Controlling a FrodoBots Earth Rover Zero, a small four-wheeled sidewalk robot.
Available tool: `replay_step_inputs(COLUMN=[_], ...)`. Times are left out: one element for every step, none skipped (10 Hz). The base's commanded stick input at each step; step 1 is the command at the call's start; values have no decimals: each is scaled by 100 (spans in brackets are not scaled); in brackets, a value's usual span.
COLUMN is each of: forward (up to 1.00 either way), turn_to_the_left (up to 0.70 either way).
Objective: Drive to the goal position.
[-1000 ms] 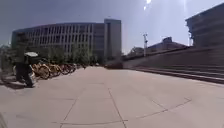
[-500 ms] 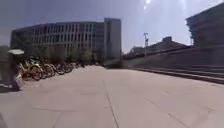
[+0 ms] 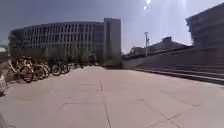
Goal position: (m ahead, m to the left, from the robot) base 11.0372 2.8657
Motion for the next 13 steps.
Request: replay_step_inputs(forward=[100, 100, 100, 100, 100, 100, 100, 100, 100, 100, 100, 100, 100], turn_to_the_left=[0, 0, 0, 34, 40, 40, 0, 0, 0, 0, 0, 19, 40])
